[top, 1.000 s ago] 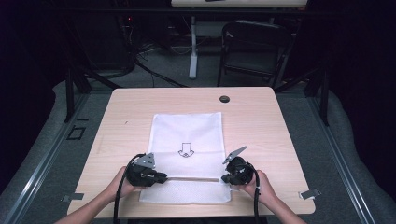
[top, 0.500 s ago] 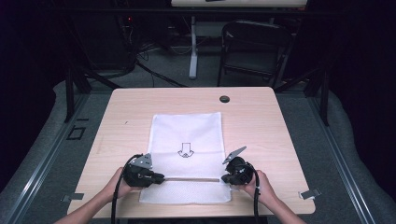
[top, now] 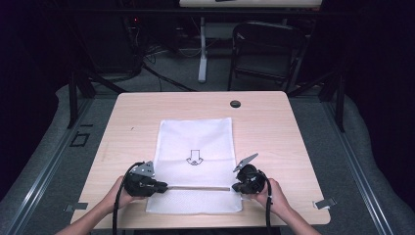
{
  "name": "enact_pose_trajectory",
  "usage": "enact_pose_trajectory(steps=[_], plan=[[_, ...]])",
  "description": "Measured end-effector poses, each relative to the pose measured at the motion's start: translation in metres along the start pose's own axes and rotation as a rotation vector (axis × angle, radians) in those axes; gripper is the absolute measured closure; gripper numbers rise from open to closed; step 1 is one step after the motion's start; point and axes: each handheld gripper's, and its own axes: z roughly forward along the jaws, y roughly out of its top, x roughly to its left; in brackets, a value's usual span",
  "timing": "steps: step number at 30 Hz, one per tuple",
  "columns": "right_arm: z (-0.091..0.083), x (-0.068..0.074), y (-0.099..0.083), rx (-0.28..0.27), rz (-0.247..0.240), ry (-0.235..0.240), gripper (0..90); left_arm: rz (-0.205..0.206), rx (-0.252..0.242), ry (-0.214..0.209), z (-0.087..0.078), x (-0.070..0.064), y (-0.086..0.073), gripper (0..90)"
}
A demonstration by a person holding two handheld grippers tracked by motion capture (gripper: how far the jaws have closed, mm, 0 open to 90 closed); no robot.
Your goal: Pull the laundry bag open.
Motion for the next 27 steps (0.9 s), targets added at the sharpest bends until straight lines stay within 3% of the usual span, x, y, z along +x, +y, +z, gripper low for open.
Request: enact_pose_trajectory(steps=[27], plan=[[0.000, 0.001, 0.000, -0.003, 0.000, -0.006, 90.0, -0.030, 0.001, 0.025, -0.013, 0.004, -0.017, 81.8]])
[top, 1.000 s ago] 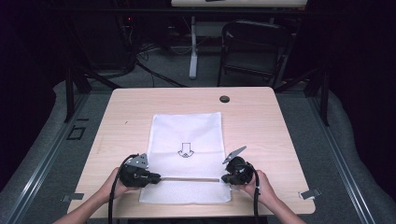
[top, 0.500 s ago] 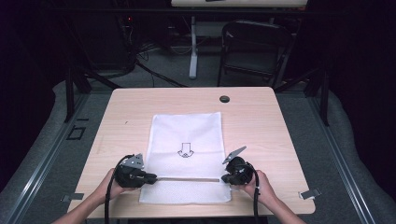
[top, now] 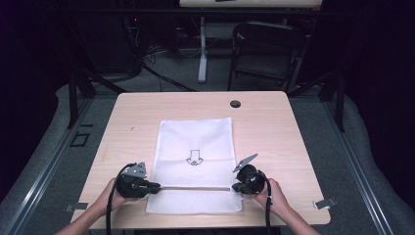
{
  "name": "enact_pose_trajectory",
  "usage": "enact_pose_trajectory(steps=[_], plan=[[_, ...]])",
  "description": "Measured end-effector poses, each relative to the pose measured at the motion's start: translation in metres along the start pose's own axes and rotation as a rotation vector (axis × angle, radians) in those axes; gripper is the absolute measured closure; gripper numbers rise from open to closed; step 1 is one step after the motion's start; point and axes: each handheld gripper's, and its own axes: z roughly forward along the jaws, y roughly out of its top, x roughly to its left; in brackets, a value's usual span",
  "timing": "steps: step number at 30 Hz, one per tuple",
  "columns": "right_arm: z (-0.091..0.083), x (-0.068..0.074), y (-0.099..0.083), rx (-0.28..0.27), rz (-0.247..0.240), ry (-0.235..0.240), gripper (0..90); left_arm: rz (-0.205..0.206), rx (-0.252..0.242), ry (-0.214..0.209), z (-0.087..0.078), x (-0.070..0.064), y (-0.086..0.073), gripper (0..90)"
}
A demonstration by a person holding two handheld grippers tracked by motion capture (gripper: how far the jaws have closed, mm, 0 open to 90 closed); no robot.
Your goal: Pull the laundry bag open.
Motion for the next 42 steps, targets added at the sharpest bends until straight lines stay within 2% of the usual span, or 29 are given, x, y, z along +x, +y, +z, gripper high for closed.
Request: enact_pose_trajectory(steps=[4, 13, 24, 25, 27, 30, 32, 36, 42], plan=[[0.000, 0.000, 0.000, -0.001, 0.001, 0.000, 90.0, -0.010, 0.001, 0.001, -0.004, 0.001, -0.004, 81.9], [0.000, 0.000, 0.000, 0.001, -0.001, 0.001, 90.0, -0.003, 0.013, 0.009, -0.007, 0.001, -0.007, 81.9], [0.000, 0.000, 0.000, 0.003, 0.000, 0.003, 90.0, -0.028, 0.017, 0.036, -0.018, 0.006, -0.021, 81.9], [0.000, 0.000, 0.000, 0.001, 0.003, 0.001, 90.0, -0.030, 0.010, 0.026, -0.018, 0.006, -0.023, 82.0], [0.000, 0.000, 0.000, 0.002, 0.000, 0.003, 90.0, -0.024, 0.025, 0.038, -0.020, 0.006, -0.024, 82.0], [0.000, 0.000, 0.000, -0.001, 0.003, 0.000, 90.0, -0.032, 0.020, 0.033, -0.022, 0.008, -0.027, 82.0], [0.000, -0.001, 0.000, 0.002, 0.002, 0.003, 90.0, -0.023, 0.028, 0.040, -0.023, 0.008, -0.028, 82.0], [0.000, 0.000, 0.000, 0.002, 0.004, 0.001, 90.0, -0.029, 0.038, 0.045, -0.024, 0.010, -0.031, 82.0], [0.000, -0.001, 0.000, 0.004, 0.001, 0.004, 90.0, -0.030, 0.033, 0.037, -0.023, 0.010, -0.033, 82.0]])
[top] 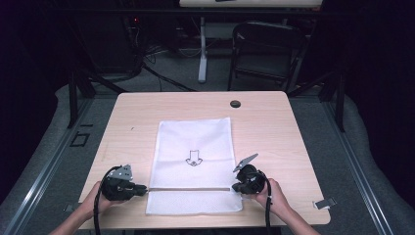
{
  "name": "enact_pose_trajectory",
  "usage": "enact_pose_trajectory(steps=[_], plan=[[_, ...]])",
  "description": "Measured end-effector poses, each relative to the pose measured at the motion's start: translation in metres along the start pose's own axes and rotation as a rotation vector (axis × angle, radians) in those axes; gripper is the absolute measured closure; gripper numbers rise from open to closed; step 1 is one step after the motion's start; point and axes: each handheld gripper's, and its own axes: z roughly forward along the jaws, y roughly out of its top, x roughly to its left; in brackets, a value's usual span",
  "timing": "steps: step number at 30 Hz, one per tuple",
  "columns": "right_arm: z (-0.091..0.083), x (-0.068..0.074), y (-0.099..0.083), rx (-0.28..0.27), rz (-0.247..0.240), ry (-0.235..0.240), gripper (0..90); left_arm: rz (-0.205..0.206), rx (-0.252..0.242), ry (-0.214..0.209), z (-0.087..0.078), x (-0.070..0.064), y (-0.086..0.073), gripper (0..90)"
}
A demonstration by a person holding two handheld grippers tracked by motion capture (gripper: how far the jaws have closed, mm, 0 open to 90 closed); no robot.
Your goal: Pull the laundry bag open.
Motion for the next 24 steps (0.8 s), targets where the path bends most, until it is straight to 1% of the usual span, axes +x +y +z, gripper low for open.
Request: enact_pose_trajectory(steps=[2, 3, 5, 6, 7, 8, 9, 10, 11, 12, 13, 14, 15, 16, 17, 18, 19, 20, 21, 22, 23, 24], plan=[[0.001, 0.001, 0.000, -0.009, 0.006, -0.005, 90.0, -0.004, -0.010, -0.001, 0.000, -0.001, -0.001, 81.9], [0.001, 0.001, 0.000, -0.009, 0.006, -0.005, 90.0, -0.004, -0.008, 0.006, 0.000, -0.001, -0.002, 81.9], [0.000, 0.001, -0.001, -0.013, -0.004, -0.009, 90.0, -0.004, -0.009, 0.012, 0.002, -0.003, -0.002, 81.6], [0.000, 0.002, -0.001, -0.015, -0.010, -0.008, 90.0, -0.008, -0.007, 0.018, 0.002, -0.003, -0.002, 81.6], [0.001, 0.003, -0.002, -0.024, -0.010, -0.011, 90.0, -0.017, -0.015, 0.013, 0.003, -0.003, -0.003, 81.5], [0.000, 0.003, -0.001, -0.018, -0.033, -0.017, 90.0, -0.020, -0.015, 0.009, 0.004, -0.003, -0.003, 81.3], [0.000, 0.004, -0.002, -0.026, -0.046, -0.022, 90.0, -0.030, -0.016, 0.001, 0.005, -0.002, -0.005, 81.0], [0.002, 0.006, -0.002, -0.046, -0.054, -0.023, 90.0, -0.025, -0.015, -0.006, 0.006, -0.002, -0.005, 80.2], [0.000, 0.005, -0.002, -0.038, -0.076, -0.020, 81.6, -0.025, -0.015, -0.006, 0.006, -0.002, -0.005, 78.1], [0.000, 0.005, -0.002, -0.038, -0.076, -0.020, 81.6, -0.031, -0.018, -0.016, 0.007, -0.002, -0.005, 78.1], [-0.001, 0.005, -0.001, -0.057, -0.081, 0.002, 73.4, -0.045, -0.017, -0.024, 0.007, -0.003, -0.005, 69.9], [-0.002, 0.007, 0.000, -0.070, -0.083, -0.019, 71.2, -0.049, -0.019, -0.019, 0.007, -0.004, -0.005, 62.1], [-0.003, 0.008, 0.000, -0.087, -0.089, -0.020, 69.3, -0.051, -0.023, -0.014, 0.006, -0.005, -0.005, 56.7], [-0.007, 0.008, 0.001, -0.095, -0.096, -0.014, 65.6, -0.065, -0.036, -0.017, 0.005, -0.006, -0.005, 51.8], [-0.012, 0.009, 0.003, -0.106, -0.091, -0.026, 59.2, -0.085, -0.053, 0.004, 0.002, -0.007, -0.004, 43.5], [-0.012, 0.009, 0.003, -0.106, -0.091, -0.026, 59.2, -0.085, -0.053, 0.004, 0.002, -0.007, -0.004, 40.9], [-0.014, 0.009, 0.002, -0.112, -0.080, -0.025, 55.5, -0.099, -0.065, 0.001, -0.001, -0.007, -0.004, 40.9], [-0.018, 0.008, 0.002, -0.103, -0.069, -0.036, 50.6, -0.107, -0.071, 0.022, -0.004, -0.009, -0.004, 36.6], [-0.024, 0.007, 0.000, -0.106, -0.054, -0.039, 43.8, -0.131, -0.089, 0.046, -0.010, -0.011, -0.003, 30.5], [-0.024, 0.007, 0.000, -0.106, -0.054, -0.039, 43.8, -0.131, -0.089, 0.046, -0.010, -0.011, -0.003, 27.9], [-0.027, 0.005, -0.001, -0.109, -0.035, -0.051, 39.1, -0.150, -0.097, 0.077, -0.014, -0.012, -0.003, 27.9], [-0.036, 0.002, -0.005, -0.114, 0.005, -0.059, 30.2, -0.168, -0.111, 0.088, -0.018, -0.013, -0.002, 20.4]])
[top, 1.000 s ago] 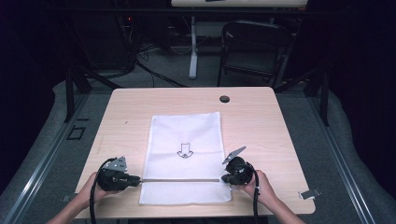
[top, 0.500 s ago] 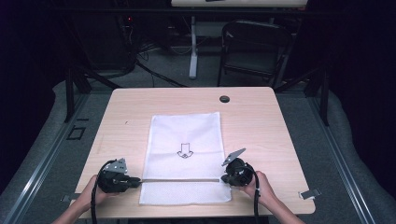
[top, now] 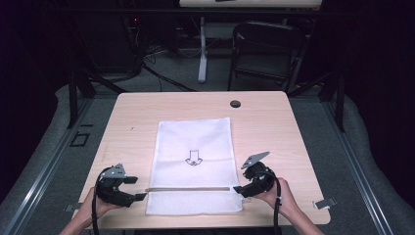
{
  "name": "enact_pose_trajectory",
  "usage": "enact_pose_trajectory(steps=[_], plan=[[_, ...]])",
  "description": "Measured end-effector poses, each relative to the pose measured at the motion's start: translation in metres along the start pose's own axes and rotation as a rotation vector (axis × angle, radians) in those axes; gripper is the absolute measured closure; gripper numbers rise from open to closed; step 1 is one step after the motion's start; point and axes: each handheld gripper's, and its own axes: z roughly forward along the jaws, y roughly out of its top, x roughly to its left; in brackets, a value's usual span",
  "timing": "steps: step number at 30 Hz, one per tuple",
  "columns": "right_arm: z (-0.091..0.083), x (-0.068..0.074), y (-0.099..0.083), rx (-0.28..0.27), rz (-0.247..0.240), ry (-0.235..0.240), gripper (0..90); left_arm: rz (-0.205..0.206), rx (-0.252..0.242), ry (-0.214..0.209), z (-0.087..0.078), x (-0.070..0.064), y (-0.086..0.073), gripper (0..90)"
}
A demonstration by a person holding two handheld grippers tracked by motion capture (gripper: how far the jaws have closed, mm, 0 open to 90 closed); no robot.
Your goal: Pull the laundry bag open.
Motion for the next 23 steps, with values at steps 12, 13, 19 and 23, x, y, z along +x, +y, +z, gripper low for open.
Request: enact_pose_trajectory(steps=[12, 13, 19, 23], plan=[[-0.031, -0.014, -0.035, 0.086, 0.109, -0.070, 8.1, -0.065, 0.054, 0.113, -0.023, -0.028, 0.013, 3.2], [-0.033, -0.016, -0.041, 0.074, 0.126, -0.076, 7.4, -0.074, 0.057, 0.110, -0.023, -0.030, 0.013, 3.3], [-0.039, -0.019, -0.055, 0.072, 0.128, -0.111, 2.2, -0.066, 0.077, 0.162, -0.027, -0.033, 0.010, 0.2], [-0.033, -0.017, -0.054, 0.106, 0.100, -0.101, 0.0, -0.065, 0.076, 0.156, -0.025, -0.032, 0.008, 0.1]])
